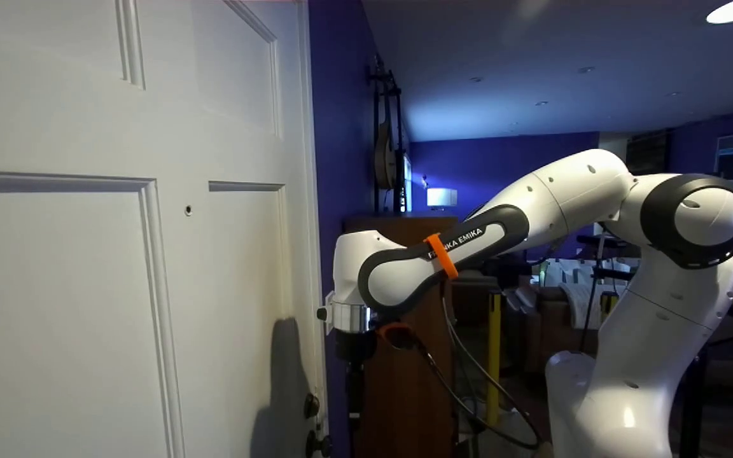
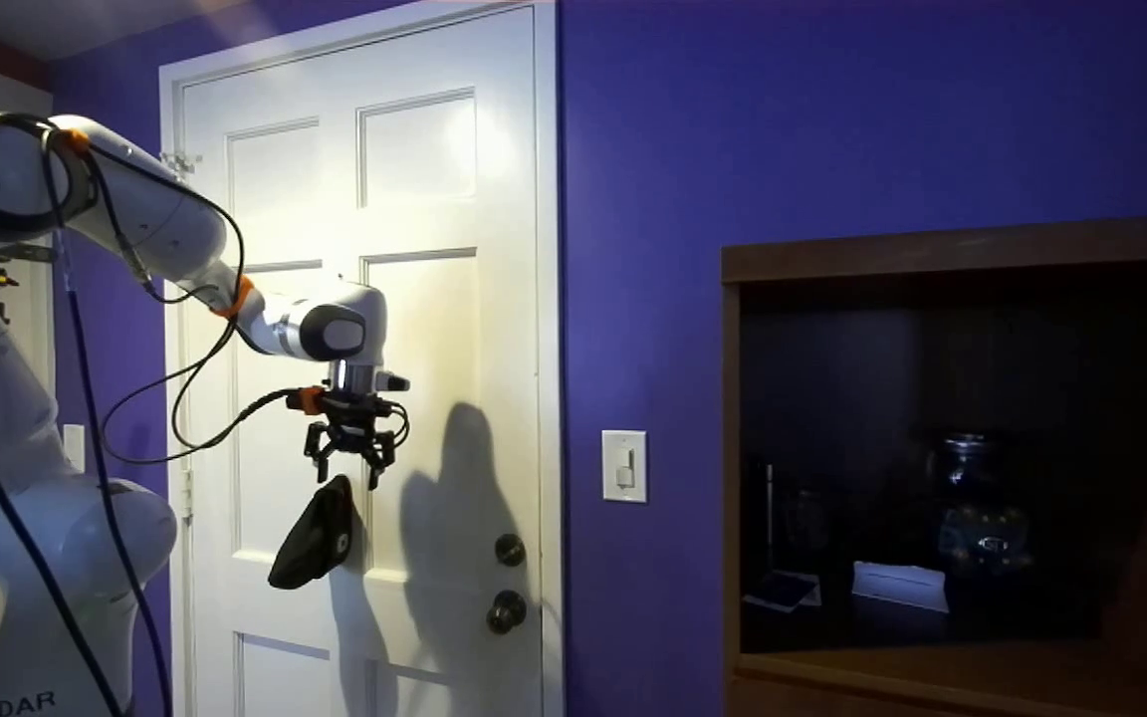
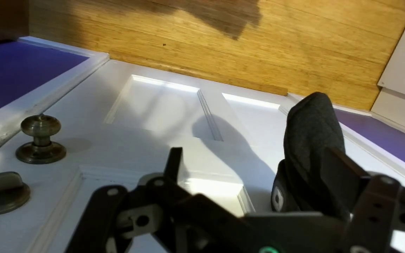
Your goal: Put the head sock on top of the shelf
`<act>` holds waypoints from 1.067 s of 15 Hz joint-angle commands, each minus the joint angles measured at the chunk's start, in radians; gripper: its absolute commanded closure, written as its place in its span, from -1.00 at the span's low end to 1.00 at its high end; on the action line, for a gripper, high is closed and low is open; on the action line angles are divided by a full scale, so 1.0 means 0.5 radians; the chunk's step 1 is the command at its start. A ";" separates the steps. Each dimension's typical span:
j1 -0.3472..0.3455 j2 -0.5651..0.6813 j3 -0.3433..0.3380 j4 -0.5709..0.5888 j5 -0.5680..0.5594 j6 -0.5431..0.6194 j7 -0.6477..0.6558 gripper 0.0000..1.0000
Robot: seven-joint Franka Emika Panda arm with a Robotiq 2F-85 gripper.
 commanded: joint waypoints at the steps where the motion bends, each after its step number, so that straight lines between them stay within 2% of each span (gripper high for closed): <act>1: -0.002 0.010 0.014 -0.002 0.062 0.066 -0.012 -1.00; 10: 0.236 0.231 0.101 0.012 0.588 0.574 -0.044 -1.00; 16: 0.279 0.395 0.145 0.033 0.782 0.642 -0.045 -1.00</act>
